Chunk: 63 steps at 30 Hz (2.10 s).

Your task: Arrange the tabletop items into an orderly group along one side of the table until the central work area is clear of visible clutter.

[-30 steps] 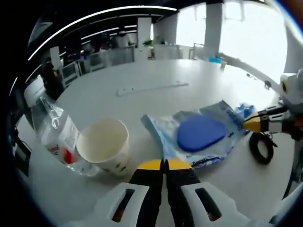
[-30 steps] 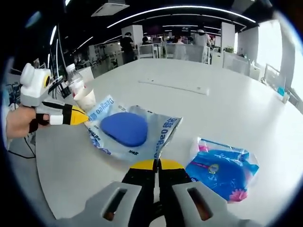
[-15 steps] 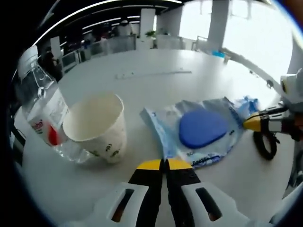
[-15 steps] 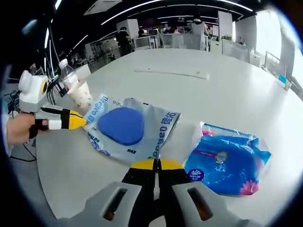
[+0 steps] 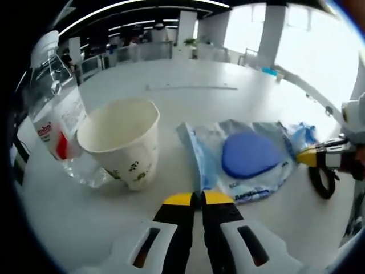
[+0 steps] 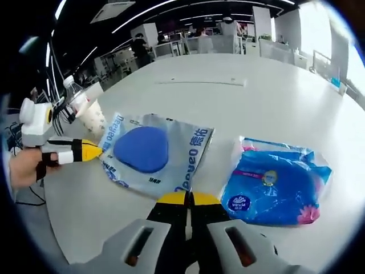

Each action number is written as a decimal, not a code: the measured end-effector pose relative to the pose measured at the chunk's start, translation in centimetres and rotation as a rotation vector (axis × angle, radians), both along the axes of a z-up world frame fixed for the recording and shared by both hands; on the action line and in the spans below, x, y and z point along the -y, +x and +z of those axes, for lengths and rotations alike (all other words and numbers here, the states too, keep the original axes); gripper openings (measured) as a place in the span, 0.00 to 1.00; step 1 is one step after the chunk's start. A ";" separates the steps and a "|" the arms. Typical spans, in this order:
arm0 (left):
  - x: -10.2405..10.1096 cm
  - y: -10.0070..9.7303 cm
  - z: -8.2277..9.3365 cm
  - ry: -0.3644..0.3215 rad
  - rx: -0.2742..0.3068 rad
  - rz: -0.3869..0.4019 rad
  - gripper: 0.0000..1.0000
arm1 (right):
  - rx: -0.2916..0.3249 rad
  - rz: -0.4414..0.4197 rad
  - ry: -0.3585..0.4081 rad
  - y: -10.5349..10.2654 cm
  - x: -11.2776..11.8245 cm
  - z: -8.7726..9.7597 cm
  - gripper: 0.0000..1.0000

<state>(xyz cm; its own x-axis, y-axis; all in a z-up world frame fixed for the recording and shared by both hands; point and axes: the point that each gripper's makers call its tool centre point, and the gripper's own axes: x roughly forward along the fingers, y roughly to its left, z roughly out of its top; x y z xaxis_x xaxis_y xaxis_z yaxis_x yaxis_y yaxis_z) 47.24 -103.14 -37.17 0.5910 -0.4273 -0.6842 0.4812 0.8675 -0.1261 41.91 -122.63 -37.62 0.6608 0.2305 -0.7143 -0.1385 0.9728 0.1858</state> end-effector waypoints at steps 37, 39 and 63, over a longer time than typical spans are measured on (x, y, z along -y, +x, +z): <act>-0.7 -4.3 5.7 -0.152 0.058 -0.057 0.84 | 0.267 0.088 0.131 -4.0 -2.4 6.9 0.49; -1.2 -4.4 6.2 -0.171 0.072 -0.045 0.91 | 0.268 0.085 0.132 -4.4 -1.9 7.0 0.53; -8.7 -6.9 9.0 -0.138 0.104 0.014 0.97 | 0.242 -0.002 0.100 -9.7 2.6 8.7 0.72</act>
